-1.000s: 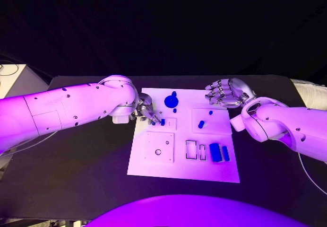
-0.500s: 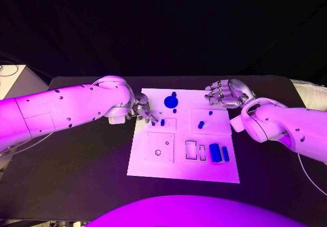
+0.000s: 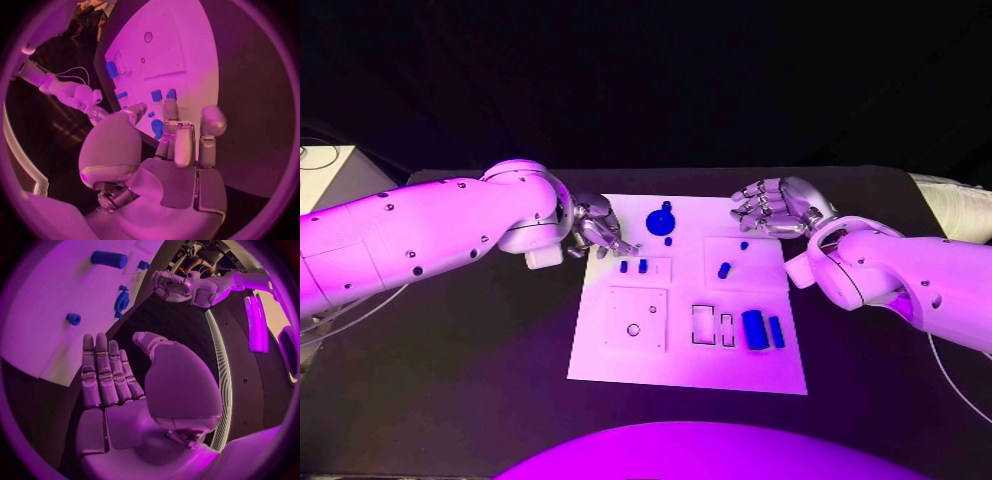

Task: Assemble the parts on the task board

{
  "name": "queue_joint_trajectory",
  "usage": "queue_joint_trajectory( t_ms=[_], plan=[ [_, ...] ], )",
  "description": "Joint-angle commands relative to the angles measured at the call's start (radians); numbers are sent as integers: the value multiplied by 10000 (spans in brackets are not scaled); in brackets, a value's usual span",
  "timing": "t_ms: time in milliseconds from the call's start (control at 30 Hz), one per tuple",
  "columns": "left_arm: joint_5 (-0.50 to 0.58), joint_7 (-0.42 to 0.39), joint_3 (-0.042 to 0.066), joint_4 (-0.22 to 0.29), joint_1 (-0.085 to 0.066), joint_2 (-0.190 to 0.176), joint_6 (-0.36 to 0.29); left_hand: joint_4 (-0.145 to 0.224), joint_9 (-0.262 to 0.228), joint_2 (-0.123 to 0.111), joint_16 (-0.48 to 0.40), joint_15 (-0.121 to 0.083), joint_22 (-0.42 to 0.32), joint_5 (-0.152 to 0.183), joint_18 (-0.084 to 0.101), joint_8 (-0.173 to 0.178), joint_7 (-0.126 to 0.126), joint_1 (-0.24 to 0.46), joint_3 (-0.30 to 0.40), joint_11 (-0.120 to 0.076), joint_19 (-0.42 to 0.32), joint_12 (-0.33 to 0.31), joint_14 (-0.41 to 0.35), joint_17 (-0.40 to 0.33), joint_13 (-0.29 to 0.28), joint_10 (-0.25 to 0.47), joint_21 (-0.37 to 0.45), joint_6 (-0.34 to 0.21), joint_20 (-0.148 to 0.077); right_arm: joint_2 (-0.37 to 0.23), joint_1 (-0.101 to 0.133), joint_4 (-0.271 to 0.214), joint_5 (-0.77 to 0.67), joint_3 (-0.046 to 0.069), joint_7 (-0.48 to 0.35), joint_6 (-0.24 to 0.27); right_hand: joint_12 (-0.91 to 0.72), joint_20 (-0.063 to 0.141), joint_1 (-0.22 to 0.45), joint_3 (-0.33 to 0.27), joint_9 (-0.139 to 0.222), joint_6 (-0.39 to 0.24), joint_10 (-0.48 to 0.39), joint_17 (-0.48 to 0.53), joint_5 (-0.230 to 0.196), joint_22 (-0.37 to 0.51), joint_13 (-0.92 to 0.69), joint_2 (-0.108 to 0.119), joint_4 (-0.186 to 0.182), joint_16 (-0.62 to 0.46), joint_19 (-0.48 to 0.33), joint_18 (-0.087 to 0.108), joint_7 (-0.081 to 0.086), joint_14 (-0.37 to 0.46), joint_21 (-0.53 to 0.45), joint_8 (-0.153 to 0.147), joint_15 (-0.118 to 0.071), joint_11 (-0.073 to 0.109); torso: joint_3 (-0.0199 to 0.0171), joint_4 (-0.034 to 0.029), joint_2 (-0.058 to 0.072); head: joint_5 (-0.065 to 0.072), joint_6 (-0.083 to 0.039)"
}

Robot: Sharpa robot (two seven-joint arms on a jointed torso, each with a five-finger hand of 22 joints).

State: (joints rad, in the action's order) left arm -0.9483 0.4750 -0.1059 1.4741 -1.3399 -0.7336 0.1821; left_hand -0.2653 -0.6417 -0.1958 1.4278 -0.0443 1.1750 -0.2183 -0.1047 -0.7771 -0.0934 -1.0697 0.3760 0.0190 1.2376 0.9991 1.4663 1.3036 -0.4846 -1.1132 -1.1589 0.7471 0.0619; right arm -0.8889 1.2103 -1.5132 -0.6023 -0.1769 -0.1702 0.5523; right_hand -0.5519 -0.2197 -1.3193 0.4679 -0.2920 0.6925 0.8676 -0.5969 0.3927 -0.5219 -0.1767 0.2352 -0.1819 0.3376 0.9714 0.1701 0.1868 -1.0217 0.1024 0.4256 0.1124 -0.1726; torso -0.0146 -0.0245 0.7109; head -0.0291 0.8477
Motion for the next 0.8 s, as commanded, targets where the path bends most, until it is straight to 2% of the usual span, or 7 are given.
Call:
queue_joint_trajectory(
  t_ms=[33, 133, 167, 267, 400, 500, 800],
  plan=[
    [1120, -1204, 38, 162, 7, -138, -1024, -185, 74, -17, -273, 109, -405, -4, -226, 56, -108, -214, -138, 94, -333, -55, -102, -278, 44, 228, 460, -256, 74, 12, -17, 5, 74, 4, -164, -8, 40, -35, 85, -31, 8, -63, 100, 12, -38, 8, 9, 3, -50, -58, -37, 93, 572, 15, -40, 42, 37, 4, 3, -23, -5, 13, -85],
    [1335, -1775, 57, 203, 11, -216, -1704, -241, 220, 109, -1043, 263, -1466, -24, -478, 87, -280, -535, -335, 263, -1193, -220, -702, -1399, 202, 697, 1681, -601, 218, 19, -25, 17, 85, 4, -171, -4, 40, -35, 85, -31, 8, -63, 100, 12, -38, 8, 9, 3, -50, -58, -37, 93, 572, 15, -40, 42, 37, 4, 5, -24, 0, 9, -105],
    [1351, -1972, 59, 198, 15, -220, -1936, -148, 332, 276, -1794, 354, -2416, -109, -697, 137, -376, -1129, -193, 355, -2006, -454, -1332, -2397, 358, 1123, 2805, -765, 301, 22, -27, 22, 87, 4, -173, -4, 40, -35, 85, -31, 8, -63, 100, 12, -38, 8, 9, 3, -50, -58, -37, 93, 572, 15, -40, 42, 37, 4, 6, -27, -2, 3, -113],
    [1024, -2716, 33, 154, 66, -187, -2722, 223, 648, 331, -2793, 453, -2995, -155, -769, 290, -457, -2399, 192, 449, -2419, -751, -2231, -3719, 620, 1745, 3571, -901, 430, 33, -31, 44, 91, 4, -173, -5, 40, -37, 96, -30, 11, -63, 103, 11, -38, 16, 18, -12, -54, -63, -35, 95, 571, 13, -44, 46, 37, 5, 4, -24, -7, -12, -134],
    [-557, -3786, -13, 70, 266, -39, -3585, 986, 1003, 112, -3285, 558, -3048, -179, -748, 417, -542, -3659, 1132, 567, -2629, -1102, -3022, -4467, 915, 2555, 3734, -672, 506, 42, -34, 60, 94, 4, -181, 5, 41, -34, 49, 1, 18, -62, 111, 7, -32, 32, 40, -42, -5, -73, -24, 101, 560, 2, -47, 56, 26, 17, 7, -22, -6, 42, -186],
    [-1301, -4472, -60, -77, 419, 158, -4073, 1285, 1407, -143, -3218, 683, -2820, -97, -746, 586, -622, -3794, 1753, 685, -2922, -1175, -3575, -4714, 1172, 2890, 3583, -442, 590, 42, -35, 60, 94, 5, -208, 29, 44, -30, 2, 37, 24, -51, 121, 4, -31, 48, 66, -67, 47, -86, -14, 104, 551, -7, -50, 70, 18, 26, 7, -13, 5, 77, -259],
    [-2702, -5541, -201, -797, 687, 942, -4620, 1623, 2120, -243, -3068, 800, -2369, -15, -757, 1165, -712, -3511, 2144, 820, -3364, -1711, -4156, -5217, 1834, 3376, 3222, -457, 720, 61, -35, 86, 131, 6, -324, 112, 69, -14, -75, 153, 36, 49, 190, 11, -46, 84, 145, -134, 157, -145, 11, 110, 496, -31, -54, 127, -11, 74, 8, 6, 17, 138, -417]
  ],
)
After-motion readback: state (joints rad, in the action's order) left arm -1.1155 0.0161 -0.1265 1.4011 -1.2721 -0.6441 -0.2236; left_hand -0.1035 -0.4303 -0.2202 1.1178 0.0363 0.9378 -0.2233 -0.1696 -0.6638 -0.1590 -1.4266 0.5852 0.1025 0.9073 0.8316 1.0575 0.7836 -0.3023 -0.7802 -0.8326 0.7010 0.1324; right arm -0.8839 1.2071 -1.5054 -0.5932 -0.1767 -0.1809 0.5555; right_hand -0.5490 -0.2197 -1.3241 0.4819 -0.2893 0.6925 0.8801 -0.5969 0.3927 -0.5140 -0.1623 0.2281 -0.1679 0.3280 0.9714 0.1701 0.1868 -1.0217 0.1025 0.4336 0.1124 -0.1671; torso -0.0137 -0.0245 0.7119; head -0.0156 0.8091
